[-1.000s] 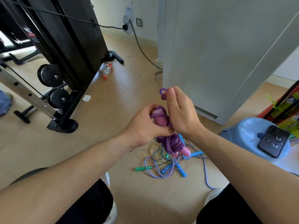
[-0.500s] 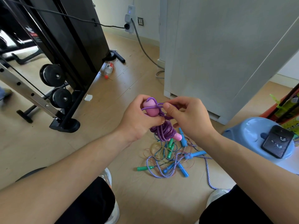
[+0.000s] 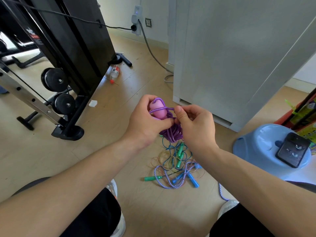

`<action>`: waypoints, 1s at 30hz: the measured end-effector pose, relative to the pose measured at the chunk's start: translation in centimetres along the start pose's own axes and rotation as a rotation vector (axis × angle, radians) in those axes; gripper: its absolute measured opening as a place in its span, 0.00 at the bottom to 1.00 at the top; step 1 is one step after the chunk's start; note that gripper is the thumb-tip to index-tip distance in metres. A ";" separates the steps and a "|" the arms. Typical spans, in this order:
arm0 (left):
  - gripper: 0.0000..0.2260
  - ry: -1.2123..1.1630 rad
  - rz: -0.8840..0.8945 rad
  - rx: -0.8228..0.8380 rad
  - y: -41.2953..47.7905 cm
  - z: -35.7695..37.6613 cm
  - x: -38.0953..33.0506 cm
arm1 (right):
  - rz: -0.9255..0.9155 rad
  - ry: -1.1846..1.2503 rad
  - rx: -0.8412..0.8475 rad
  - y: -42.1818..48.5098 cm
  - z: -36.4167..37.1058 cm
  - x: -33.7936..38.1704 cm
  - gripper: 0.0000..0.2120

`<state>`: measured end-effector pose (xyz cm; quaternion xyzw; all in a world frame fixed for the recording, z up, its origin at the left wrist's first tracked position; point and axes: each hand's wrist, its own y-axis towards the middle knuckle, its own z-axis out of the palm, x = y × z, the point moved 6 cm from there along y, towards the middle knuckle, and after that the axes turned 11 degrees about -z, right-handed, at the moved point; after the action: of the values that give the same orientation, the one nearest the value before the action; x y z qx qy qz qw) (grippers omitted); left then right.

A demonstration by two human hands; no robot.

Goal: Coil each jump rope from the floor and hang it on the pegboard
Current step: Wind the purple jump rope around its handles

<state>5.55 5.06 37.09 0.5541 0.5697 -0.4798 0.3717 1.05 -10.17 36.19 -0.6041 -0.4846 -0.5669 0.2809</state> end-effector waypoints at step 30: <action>0.11 0.250 0.196 0.111 -0.5 -0.3 -1.2 | -0.081 -0.104 0.187 1.3 0.0 0.5 0.08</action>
<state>5.17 5.10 38.36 0.6822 0.5272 -0.3992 0.3118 2.19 -10.56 36.94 -0.5836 -0.5735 -0.4979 0.2874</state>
